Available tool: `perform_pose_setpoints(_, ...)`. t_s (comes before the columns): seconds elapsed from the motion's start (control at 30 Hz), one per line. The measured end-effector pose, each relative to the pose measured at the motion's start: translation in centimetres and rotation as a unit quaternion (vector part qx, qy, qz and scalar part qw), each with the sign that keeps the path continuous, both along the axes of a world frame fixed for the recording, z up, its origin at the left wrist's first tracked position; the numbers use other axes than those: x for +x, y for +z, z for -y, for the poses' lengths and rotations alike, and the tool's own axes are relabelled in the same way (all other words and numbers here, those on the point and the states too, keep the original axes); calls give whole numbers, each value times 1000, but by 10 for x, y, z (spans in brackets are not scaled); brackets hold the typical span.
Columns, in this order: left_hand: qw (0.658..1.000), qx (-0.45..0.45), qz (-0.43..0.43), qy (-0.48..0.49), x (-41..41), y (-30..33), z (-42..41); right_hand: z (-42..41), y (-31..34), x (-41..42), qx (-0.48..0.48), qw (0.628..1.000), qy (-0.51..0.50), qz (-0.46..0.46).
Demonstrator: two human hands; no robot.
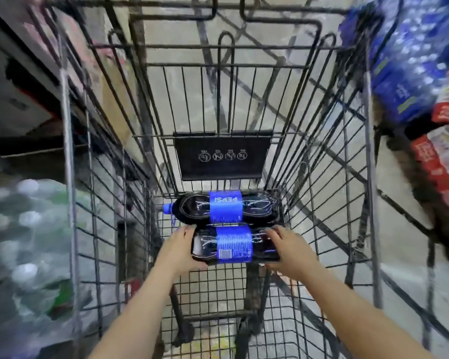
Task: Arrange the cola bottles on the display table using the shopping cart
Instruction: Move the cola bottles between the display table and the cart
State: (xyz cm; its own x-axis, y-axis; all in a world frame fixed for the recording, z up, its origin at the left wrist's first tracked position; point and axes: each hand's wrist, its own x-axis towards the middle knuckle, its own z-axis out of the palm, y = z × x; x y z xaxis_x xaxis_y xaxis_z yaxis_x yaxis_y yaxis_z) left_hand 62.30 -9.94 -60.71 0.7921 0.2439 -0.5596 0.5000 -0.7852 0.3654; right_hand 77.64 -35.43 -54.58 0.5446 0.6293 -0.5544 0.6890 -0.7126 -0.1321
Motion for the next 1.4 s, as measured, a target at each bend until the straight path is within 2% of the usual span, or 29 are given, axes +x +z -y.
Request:
perform_pose_setpoints(0.13, 999, -18, 3, 39, -2, -22, 6, -5, -23, 3, -25, 1000, 18, 8)
perform_pose_setpoints(0.3, 997, 8, 8, 79, -37, -10, 36, -23, -29, 5, -30, 996, 83, 24)
perform_pose_setpoints(0.47, 993, -34, -4, 109, -61, -21, 52, -42, -45, 7, -53, 971, 234, 17)
perform_pose_setpoints(0.53, 992, -53, 3, 112, -65, -28, 49, -42, -52, 5, -53, 966, 254, 11)
perform_pose_setpoints(0.83, 994, -38, 40, 95, -66, -15, 50, -35, -58, -6, -29, 977, 211, -7)
perform_pose_setpoints(1.0, 998, 48, 46, 17, -64, 21, 46, -17, -42, -33, -29, 989, 145, -16)
perform_pose_setpoints(1.2, 992, 101, 49, -51, -66, 83, 44, 2, -9, -70, 33, 998, 62, -3)
perform_pose_setpoints(1.3, 987, 135, 61, -70, -76, 120, 47, 3, 26, -80, 50, 996, 70, 18)
perform_pose_setpoints(1.4, 979, 163, 107, -64, -92, 160, 57, 11, 60, -91, 74, 994, 71, 24)
